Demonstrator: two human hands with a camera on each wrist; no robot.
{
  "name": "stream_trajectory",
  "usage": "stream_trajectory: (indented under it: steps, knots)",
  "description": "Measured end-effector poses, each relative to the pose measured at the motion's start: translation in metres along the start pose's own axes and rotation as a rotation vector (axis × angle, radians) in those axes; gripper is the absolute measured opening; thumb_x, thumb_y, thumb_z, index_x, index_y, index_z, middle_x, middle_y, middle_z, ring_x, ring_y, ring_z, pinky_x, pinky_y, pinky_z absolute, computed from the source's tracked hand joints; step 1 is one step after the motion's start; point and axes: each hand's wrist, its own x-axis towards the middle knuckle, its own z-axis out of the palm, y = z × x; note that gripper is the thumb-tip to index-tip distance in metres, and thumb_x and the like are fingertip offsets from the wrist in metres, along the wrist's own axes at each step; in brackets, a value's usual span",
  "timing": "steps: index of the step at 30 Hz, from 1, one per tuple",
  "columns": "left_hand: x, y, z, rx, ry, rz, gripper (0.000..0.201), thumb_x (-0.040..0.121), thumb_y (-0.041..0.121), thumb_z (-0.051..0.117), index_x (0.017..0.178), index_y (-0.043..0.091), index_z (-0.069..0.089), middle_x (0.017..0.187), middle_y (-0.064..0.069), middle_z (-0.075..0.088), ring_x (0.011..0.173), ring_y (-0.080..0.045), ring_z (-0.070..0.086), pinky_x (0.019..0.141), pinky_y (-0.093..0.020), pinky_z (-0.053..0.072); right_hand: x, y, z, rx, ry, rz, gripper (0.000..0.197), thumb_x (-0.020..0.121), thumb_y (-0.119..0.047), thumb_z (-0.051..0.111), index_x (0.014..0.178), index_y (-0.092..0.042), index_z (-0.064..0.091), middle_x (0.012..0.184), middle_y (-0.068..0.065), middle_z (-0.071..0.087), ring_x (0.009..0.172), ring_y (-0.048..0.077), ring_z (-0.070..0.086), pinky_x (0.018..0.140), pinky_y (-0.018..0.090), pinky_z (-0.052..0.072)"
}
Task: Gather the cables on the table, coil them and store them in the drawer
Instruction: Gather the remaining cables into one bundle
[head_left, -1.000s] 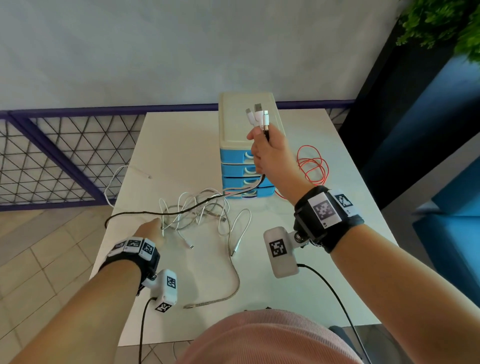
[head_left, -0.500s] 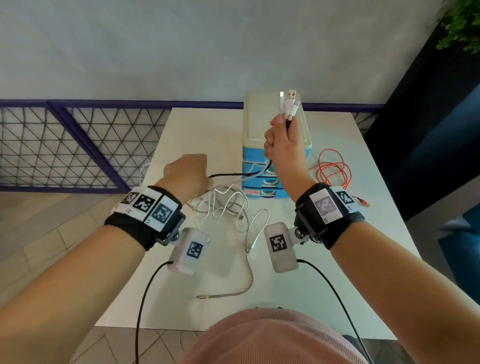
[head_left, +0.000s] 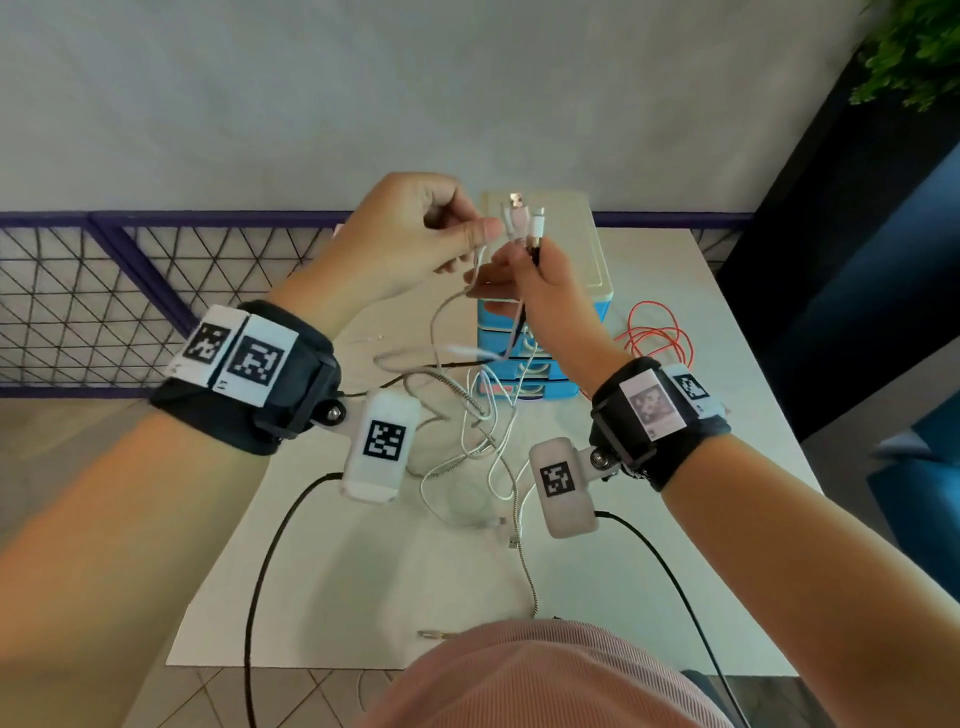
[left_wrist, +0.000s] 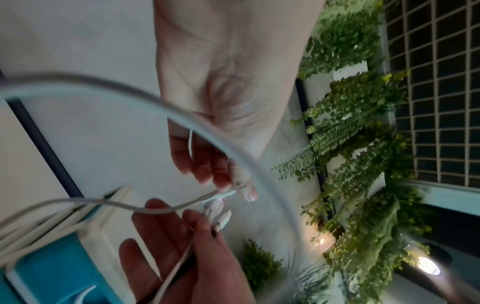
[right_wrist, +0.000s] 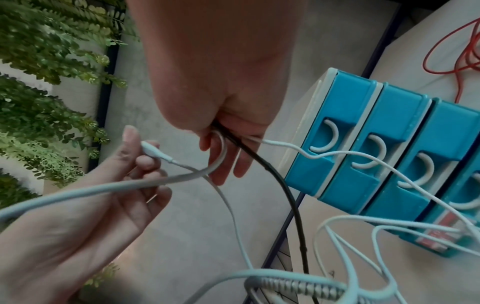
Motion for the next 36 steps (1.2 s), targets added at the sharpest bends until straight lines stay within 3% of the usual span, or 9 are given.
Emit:
stream_trajectory:
  steps: [6, 13, 15, 19, 22, 25, 30, 33, 36]
  knots:
    - [0.006, -0.015, 0.019, -0.121, 0.028, -0.045, 0.027, 0.083, 0.024, 0.071, 0.085, -0.002, 0.066, 0.062, -0.004, 0.064, 0.059, -0.015, 0.06, 0.059, -0.028, 0.055, -0.003, 0.015, 0.0, -0.248, -0.08, -0.112, 0.023, 0.103, -0.013, 0.036, 0.093, -0.021, 0.055, 0.095, 0.001, 0.07, 0.094, 0.03, 0.066, 0.077, 0.029, 0.047]
    - [-0.005, -0.036, 0.031, -0.229, 0.04, -0.105, 0.017, 0.098, 0.025, 0.047, 0.104, 0.009, 0.047, 0.084, 0.001, 0.06, 0.081, -0.009, 0.063, 0.076, -0.026, 0.055, -0.001, 0.019, -0.003, -0.145, -0.004, -0.102, 0.025, 0.105, -0.018, 0.029, 0.088, -0.013, 0.046, 0.081, 0.002, 0.068, 0.086, 0.019, 0.068, 0.087, 0.031, 0.052]
    - [-0.012, -0.055, 0.028, -0.08, -0.015, -0.081, 0.011, 0.1, 0.014, 0.036, 0.103, 0.013, 0.047, 0.09, 0.0, 0.059, 0.087, -0.011, 0.059, 0.077, -0.021, 0.049, 0.001, 0.017, -0.006, -0.078, 0.046, -0.122, 0.026, 0.105, -0.017, 0.027, 0.083, -0.013, 0.04, 0.075, 0.005, 0.064, 0.077, 0.019, 0.066, 0.082, 0.031, 0.052]
    - [-0.031, -0.104, 0.019, 0.367, -0.308, -0.088, 0.044, 0.086, -0.011, 0.031, 0.104, 0.02, 0.056, 0.106, 0.002, 0.053, 0.098, -0.014, 0.052, 0.088, -0.029, 0.042, 0.006, 0.016, -0.015, -0.056, 0.121, -0.131, 0.025, 0.105, -0.016, 0.026, 0.085, -0.011, 0.04, 0.073, 0.005, 0.061, 0.068, 0.013, 0.067, 0.077, 0.033, 0.051]
    - [-0.046, -0.124, 0.022, 0.443, -0.524, -0.172, 0.016, 0.094, 0.017, 0.048, 0.102, 0.022, 0.062, 0.104, 0.002, 0.054, 0.098, -0.014, 0.049, 0.086, -0.031, 0.038, 0.006, 0.014, -0.016, -0.059, 0.15, -0.144, 0.027, 0.105, -0.016, 0.025, 0.083, -0.014, 0.04, 0.071, 0.004, 0.059, 0.069, 0.018, 0.065, 0.077, 0.035, 0.05]
    - [-0.056, -0.142, 0.027, 0.308, -0.491, -0.149, 0.027, 0.096, 0.041, 0.043, 0.077, 0.033, 0.061, 0.099, 0.001, 0.055, 0.097, -0.009, 0.049, 0.084, -0.03, 0.037, 0.006, 0.009, -0.016, -0.047, 0.203, -0.125, 0.028, 0.105, -0.015, 0.024, 0.082, -0.015, 0.04, 0.069, 0.002, 0.05, 0.059, 0.012, 0.056, 0.067, 0.027, 0.05]
    - [-0.082, -0.197, 0.018, 0.77, -0.516, -0.367, 0.037, 0.093, 0.043, 0.049, 0.056, 0.036, 0.05, 0.14, -0.004, 0.037, 0.133, -0.025, 0.031, 0.109, -0.045, 0.025, 0.011, -0.008, -0.028, 0.107, 0.33, -0.134, 0.029, 0.106, -0.013, 0.024, 0.08, -0.015, 0.037, 0.066, -0.002, 0.033, 0.049, 0.003, 0.035, 0.05, 0.021, 0.034]
    - [-0.092, -0.207, 0.011, 0.946, -0.584, -0.457, 0.038, 0.094, 0.042, 0.047, 0.059, 0.031, 0.052, 0.149, -0.002, 0.028, 0.141, -0.025, 0.014, 0.115, -0.051, 0.006, 0.011, -0.016, -0.038, 0.087, 0.386, -0.113, 0.027, 0.105, -0.015, 0.024, 0.083, -0.015, 0.038, 0.064, -0.001, 0.035, 0.048, 0.008, 0.036, 0.049, 0.022, 0.038]
    - [-0.088, -0.203, 0.01, 0.985, -0.614, -0.504, 0.024, 0.092, 0.043, 0.052, 0.088, 0.027, 0.069, 0.151, -0.005, 0.025, 0.142, -0.028, 0.012, 0.115, -0.051, 0.005, 0.013, -0.019, -0.044, 0.112, 0.424, -0.1, 0.023, 0.105, -0.016, 0.026, 0.087, -0.015, 0.042, 0.064, -0.001, 0.036, 0.043, 0.007, 0.039, 0.048, 0.023, 0.042]
